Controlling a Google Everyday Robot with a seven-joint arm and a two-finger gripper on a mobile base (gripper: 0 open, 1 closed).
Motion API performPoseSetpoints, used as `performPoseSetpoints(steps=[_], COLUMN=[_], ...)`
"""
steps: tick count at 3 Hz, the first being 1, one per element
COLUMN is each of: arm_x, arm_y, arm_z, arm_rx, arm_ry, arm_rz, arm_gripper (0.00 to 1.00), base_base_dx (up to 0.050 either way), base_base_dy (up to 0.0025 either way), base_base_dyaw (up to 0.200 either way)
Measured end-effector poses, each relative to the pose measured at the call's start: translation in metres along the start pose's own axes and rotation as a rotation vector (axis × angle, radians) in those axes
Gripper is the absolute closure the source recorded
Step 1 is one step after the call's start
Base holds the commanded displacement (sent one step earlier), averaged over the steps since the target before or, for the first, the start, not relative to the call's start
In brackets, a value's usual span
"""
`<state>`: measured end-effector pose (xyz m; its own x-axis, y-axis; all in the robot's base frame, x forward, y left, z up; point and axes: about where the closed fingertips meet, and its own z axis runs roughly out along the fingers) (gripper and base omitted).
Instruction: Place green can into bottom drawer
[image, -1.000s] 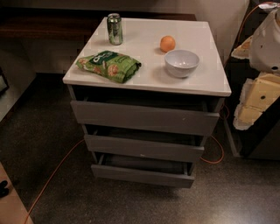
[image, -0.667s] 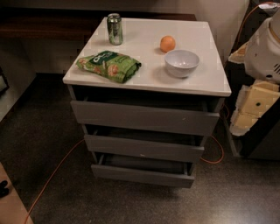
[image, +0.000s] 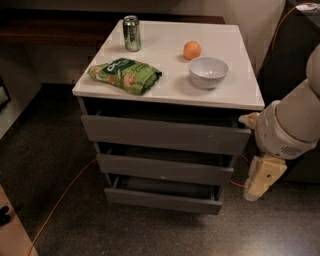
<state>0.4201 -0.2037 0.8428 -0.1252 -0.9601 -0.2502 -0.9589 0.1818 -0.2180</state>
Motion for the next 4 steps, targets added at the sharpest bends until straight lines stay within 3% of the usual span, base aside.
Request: performPoseSetpoints(steps=[1, 3, 4], arm_x=[0.006, 0.017, 0.017], arm_y=[0.01, 0.022, 0.022], arm_z=[0.043, 0.124, 0.123], arm_rx=[0.01, 0.076, 0.074], arm_ry=[-0.061, -0.166, -0.166], arm_rz=[-0.028, -0.02, -0.02], arm_gripper=[0.0, 0.0, 0.0], base_base_dx=[0.0, 0.0, 0.0], base_base_dy=[0.0, 0.0, 0.0], base_base_dyaw=[0.0, 0.0, 0.0])
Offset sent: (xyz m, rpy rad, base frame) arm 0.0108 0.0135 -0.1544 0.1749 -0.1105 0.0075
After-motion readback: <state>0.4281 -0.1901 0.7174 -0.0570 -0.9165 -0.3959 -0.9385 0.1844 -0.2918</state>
